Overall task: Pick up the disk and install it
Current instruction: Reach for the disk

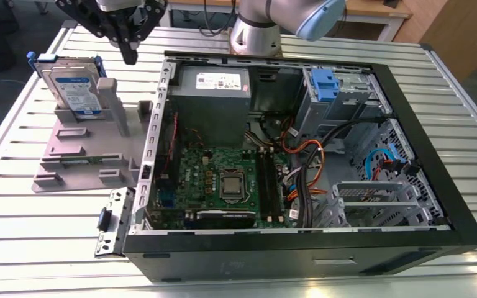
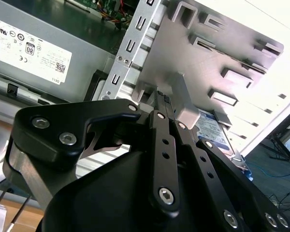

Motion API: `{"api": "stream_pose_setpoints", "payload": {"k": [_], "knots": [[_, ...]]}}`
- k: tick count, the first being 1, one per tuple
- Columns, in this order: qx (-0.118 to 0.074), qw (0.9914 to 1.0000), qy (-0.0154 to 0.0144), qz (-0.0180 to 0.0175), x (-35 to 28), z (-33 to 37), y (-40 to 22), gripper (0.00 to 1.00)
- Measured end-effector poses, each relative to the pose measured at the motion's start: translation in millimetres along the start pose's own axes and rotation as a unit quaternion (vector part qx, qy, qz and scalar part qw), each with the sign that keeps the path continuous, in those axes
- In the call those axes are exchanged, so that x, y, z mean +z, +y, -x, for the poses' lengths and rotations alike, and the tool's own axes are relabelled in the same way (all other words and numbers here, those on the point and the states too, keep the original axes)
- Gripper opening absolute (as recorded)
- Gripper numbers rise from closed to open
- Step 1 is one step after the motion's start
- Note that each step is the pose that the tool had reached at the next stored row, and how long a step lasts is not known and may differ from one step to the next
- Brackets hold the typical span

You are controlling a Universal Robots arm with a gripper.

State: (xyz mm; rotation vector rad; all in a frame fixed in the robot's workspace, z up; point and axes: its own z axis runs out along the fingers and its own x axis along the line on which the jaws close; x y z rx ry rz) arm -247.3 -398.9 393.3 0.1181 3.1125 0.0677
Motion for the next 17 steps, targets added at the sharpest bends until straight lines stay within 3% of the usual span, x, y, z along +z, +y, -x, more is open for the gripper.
{"api": "stream_pose_setpoints", "payload": {"k": [17], "knots": [[0.000,1.00000,0.0000,0.0000,-0.1,-5.6,-0.4,0.10]]}}
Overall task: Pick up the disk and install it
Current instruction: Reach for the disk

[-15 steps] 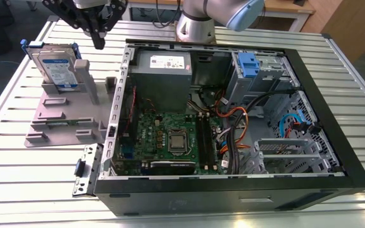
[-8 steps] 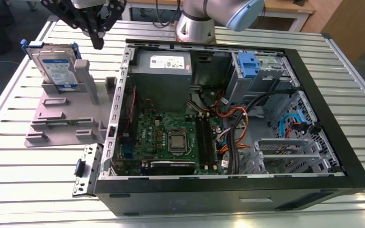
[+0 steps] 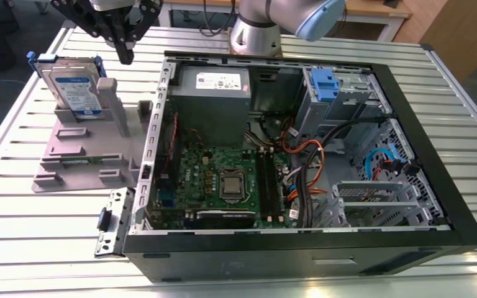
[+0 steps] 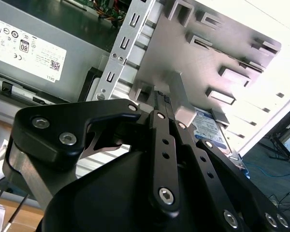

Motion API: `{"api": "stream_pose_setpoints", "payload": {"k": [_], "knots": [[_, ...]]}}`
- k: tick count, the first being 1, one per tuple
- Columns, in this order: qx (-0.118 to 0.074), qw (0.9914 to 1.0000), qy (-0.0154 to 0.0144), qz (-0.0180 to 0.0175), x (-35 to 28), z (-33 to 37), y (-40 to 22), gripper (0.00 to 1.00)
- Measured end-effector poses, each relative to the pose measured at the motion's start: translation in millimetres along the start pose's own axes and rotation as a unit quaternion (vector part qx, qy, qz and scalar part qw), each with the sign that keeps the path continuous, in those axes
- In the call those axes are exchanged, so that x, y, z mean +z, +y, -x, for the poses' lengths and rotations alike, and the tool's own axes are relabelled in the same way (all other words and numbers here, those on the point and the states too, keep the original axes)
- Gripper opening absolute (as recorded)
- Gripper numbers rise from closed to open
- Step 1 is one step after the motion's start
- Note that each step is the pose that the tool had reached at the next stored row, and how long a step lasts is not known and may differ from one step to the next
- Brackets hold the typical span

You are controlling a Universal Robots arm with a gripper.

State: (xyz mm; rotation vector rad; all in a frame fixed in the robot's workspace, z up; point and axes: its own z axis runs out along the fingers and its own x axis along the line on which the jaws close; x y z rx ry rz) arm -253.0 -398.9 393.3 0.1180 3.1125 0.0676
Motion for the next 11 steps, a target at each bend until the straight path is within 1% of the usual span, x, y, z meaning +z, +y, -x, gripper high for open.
{"api": "stream_pose_setpoints", "payload": {"k": [11], "knots": [[0.000,1.00000,0.0000,0.0000,-0.1,-3.9,-0.3,0.10]]}}
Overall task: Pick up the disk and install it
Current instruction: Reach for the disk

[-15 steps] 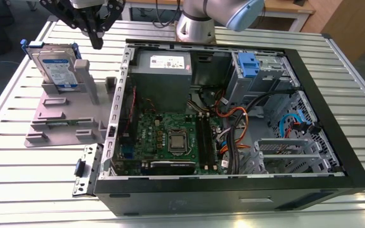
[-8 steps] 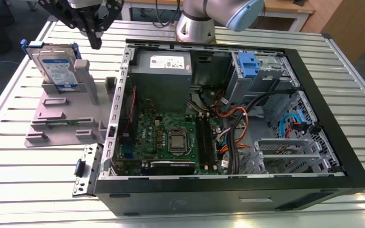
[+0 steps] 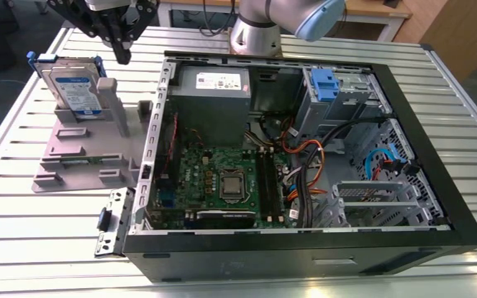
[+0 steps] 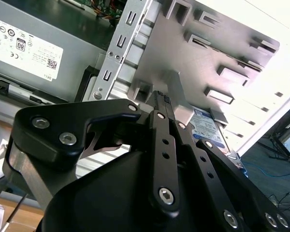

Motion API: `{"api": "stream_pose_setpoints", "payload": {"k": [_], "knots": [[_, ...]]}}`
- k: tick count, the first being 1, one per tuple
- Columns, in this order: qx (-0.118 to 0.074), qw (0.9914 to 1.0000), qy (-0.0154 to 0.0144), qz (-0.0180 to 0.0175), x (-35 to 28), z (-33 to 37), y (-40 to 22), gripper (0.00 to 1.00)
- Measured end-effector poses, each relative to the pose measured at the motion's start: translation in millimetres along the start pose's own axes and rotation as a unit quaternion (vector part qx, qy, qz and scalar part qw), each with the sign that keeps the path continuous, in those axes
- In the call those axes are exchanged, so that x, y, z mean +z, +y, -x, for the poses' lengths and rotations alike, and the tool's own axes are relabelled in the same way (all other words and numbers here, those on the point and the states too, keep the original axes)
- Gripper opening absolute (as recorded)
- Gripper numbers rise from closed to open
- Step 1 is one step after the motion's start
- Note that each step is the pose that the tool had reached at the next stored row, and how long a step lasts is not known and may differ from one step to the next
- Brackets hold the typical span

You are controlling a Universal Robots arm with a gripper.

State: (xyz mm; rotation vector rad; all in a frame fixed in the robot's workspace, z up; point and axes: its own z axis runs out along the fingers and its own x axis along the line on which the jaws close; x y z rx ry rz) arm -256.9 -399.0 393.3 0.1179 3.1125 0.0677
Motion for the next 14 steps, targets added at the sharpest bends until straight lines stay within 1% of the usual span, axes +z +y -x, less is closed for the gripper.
{"api": "stream_pose_setpoints", "payload": {"k": [14], "knots": [[0.000,1.00000,0.0000,0.0000,-0.1,-6.5,-0.5,0.10]]}}
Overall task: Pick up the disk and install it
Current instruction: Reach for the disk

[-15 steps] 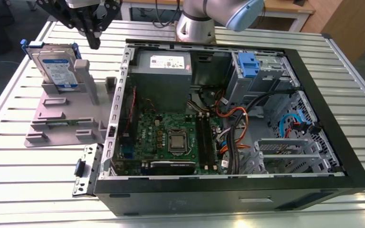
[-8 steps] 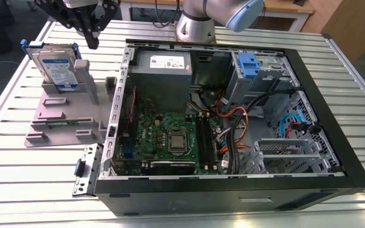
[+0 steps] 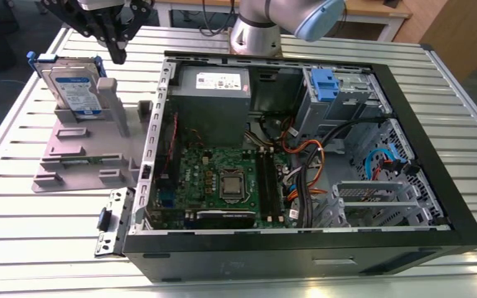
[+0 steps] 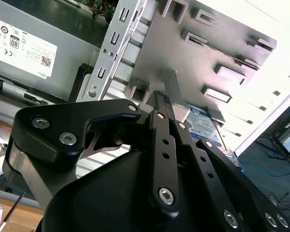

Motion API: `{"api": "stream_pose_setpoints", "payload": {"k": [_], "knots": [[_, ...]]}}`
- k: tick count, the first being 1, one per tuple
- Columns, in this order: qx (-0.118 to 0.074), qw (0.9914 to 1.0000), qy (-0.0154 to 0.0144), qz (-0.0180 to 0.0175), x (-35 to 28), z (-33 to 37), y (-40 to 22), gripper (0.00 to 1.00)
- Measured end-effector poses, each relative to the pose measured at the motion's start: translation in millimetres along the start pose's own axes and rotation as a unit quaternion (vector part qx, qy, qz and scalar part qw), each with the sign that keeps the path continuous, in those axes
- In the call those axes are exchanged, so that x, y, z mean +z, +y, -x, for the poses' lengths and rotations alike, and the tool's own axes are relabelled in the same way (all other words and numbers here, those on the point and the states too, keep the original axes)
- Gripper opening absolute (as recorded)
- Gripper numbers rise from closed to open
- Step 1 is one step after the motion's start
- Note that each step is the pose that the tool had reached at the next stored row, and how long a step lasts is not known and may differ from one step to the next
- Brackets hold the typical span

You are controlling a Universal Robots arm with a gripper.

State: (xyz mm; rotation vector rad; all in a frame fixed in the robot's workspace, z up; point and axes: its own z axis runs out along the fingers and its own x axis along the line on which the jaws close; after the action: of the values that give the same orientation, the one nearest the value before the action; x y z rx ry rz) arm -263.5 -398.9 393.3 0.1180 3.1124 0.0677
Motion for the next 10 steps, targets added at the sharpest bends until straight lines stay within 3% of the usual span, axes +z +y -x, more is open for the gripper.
{"api": "stream_pose_setpoints", "payload": {"k": [10], "knots": [[0.000,1.00000,0.0000,0.0000,-0.1,-5.1,-0.4,0.10]]}}
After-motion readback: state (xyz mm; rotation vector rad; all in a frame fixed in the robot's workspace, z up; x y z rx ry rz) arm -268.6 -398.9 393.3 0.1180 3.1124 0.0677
